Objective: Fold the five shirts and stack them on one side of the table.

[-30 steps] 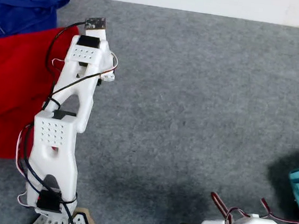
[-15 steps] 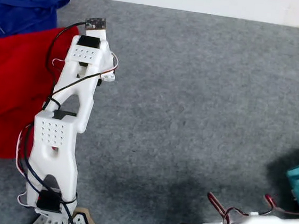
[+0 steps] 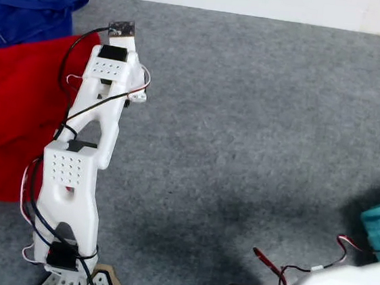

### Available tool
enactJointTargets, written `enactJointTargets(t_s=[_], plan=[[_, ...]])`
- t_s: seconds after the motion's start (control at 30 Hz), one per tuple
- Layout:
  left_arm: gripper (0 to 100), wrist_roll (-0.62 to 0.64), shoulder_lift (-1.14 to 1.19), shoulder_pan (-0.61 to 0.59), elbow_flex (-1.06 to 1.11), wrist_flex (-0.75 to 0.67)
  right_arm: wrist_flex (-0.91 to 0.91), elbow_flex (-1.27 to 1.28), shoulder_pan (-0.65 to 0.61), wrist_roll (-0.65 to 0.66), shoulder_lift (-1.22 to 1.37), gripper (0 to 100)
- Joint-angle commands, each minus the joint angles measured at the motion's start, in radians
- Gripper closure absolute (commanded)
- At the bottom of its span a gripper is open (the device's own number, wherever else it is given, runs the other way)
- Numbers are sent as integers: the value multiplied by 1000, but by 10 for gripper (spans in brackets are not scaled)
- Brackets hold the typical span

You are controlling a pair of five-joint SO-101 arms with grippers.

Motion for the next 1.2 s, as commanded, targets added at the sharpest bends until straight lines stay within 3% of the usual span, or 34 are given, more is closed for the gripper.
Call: enactJointTargets(t_s=[0.0,0.37,0.6,0.9,1.17], plan=[[994,3,-19,-42,-18,-18,76,-56,-120,9,-30,958],[993,-3,-208,-341,-282,367,415,-119,-498,68,-30,991],[993,-166,-225,-476,-288,413,535,-71,-771,98,-31,991],[992,-319,-331,-636,-214,417,433,128,-1158,115,-31,991],[993,-370,-616,-642,119,416,150,406,-1299,81,-31,991]])
